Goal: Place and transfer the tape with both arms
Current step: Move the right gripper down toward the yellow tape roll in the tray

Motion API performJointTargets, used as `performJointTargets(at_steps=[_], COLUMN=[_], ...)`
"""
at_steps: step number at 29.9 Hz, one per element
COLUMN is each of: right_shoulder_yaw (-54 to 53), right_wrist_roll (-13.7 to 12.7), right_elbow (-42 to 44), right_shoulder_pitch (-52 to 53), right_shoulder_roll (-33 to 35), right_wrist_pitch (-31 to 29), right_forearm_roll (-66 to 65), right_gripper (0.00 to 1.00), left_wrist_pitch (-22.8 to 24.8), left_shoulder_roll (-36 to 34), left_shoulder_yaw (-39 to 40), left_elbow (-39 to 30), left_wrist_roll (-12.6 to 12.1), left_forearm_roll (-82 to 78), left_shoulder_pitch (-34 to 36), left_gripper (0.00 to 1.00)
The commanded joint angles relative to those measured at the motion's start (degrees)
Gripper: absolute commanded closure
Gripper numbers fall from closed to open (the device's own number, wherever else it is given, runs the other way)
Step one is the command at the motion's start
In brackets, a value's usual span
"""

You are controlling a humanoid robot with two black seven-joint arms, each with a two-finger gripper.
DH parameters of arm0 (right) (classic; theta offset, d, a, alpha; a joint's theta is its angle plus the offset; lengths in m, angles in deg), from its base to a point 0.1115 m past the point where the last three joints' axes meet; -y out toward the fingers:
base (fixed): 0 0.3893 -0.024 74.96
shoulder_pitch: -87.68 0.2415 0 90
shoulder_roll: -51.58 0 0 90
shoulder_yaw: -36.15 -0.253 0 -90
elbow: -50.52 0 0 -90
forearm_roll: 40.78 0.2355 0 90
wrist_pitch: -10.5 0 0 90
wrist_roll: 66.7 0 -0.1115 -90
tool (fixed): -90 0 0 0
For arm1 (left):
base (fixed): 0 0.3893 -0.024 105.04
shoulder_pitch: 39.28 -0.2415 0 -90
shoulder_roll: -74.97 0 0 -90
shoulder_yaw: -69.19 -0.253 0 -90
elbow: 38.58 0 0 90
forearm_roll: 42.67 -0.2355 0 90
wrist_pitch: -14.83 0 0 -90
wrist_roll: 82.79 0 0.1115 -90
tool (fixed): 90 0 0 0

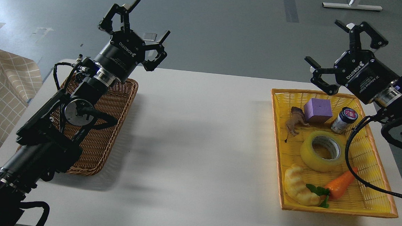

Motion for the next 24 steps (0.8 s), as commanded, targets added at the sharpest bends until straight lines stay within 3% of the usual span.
performJointTargets(at_steps=[1, 10, 18, 24], right_shoulder_yaw=[0.43, 2.70, 9.91, 11.15], right_wrist_roll=[0.18, 0.36, -0.25, -0.26], right_elbow=[-1.91, -7.72, -13.17, -13.79], right_shoulder_pitch=[-0.56, -1.18, -1.00, -0.91], right_shoulder_roll=[3.99, 12.52, 21.57, 24.30], right_wrist_pitch=[-0.08, -0.88, -0.88, -0.93], right_forearm_roll=[-4.79, -25.27, -33.45, -41.28], right_gripper=[0.00, 0.00, 0.00, 0.00], left_wrist_pitch=[0.00, 0.00, 0.00, 0.00], left_shoulder_roll=[0.00, -0.09, 0.00, 0.09], left_shoulder_yaw=[-0.14, -0.14, -0.14, 0.12], left_elbow=[0.01, -0.08, -0.08, -0.08], left_wrist_roll=[0.00, 0.00, 0.00, 0.00], left_forearm_roll=[-0.09, -0.09, 0.00, 0.00], left_shoulder_pitch=[-0.08, 0.01, -0.08, -0.17], left_gripper=[0.02, 0.02, 0.02, 0.02])
